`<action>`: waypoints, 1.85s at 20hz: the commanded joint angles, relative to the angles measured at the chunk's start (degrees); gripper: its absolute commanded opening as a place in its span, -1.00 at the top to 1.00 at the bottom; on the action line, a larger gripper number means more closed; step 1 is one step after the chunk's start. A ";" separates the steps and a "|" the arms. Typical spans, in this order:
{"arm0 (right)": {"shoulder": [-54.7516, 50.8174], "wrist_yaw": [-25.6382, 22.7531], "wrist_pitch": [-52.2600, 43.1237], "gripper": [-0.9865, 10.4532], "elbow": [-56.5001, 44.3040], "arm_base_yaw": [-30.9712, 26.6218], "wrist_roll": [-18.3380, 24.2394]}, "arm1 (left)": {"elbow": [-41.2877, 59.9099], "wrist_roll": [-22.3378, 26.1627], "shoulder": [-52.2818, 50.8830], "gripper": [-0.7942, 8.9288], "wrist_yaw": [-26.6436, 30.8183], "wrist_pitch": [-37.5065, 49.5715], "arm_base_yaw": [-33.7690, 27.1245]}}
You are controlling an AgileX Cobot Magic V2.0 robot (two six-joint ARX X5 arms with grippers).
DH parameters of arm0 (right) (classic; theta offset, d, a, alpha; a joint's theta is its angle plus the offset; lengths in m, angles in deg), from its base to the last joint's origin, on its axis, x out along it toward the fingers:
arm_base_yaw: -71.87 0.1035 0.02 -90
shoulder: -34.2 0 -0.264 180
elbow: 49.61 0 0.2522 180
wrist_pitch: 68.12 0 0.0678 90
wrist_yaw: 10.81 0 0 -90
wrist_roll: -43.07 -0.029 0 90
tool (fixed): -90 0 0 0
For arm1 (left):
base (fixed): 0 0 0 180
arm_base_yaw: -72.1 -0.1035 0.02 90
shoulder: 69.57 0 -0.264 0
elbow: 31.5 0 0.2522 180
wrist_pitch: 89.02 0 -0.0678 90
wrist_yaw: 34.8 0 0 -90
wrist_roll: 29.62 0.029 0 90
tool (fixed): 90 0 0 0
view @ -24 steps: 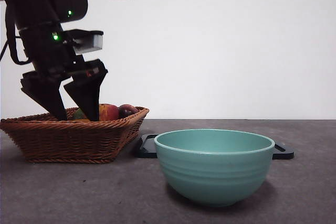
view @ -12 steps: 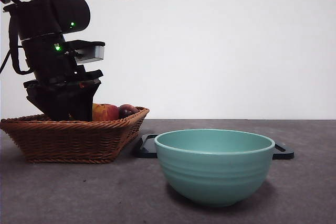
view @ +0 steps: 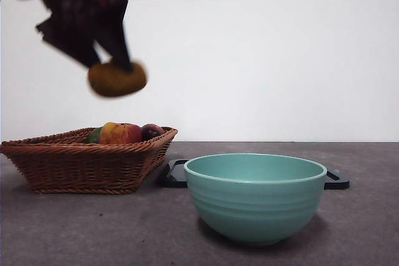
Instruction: Pick up the wifruite, put it on the bowl, pick up the plate, put it on desk
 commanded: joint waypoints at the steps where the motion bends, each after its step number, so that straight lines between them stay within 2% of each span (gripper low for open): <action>1: 0.35 0.15 -0.59 0.15 1.01 0.26 0.00 | -1.33 -1.27 -2.05 0.47 -2.95 0.28 5.49; 5: 0.35 0.11 -0.59 0.15 1.01 0.24 0.00 | -1.33 -1.25 0.96 0.47 -2.95 1.36 15.85; 12: 0.35 0.09 -0.61 0.15 1.01 0.24 0.00 | -1.33 -1.20 11.06 0.47 -0.61 5.57 22.86; 19: 0.35 -0.44 -0.66 0.15 1.01 0.24 0.00 | -1.33 -0.96 19.23 0.47 2.51 9.40 25.38; 28: 0.35 -0.44 -0.77 0.15 1.01 0.24 0.00 | -1.33 -0.96 22.34 0.45 2.62 10.58 26.40; 32: 0.35 -0.44 -0.74 0.15 1.01 0.24 0.00 | -1.33 -1.01 22.34 0.19 2.64 10.10 26.40; 37: 0.35 -0.44 -0.74 0.15 1.01 0.24 0.00 | -1.36 -2.21 22.32 0.19 2.60 10.16 26.56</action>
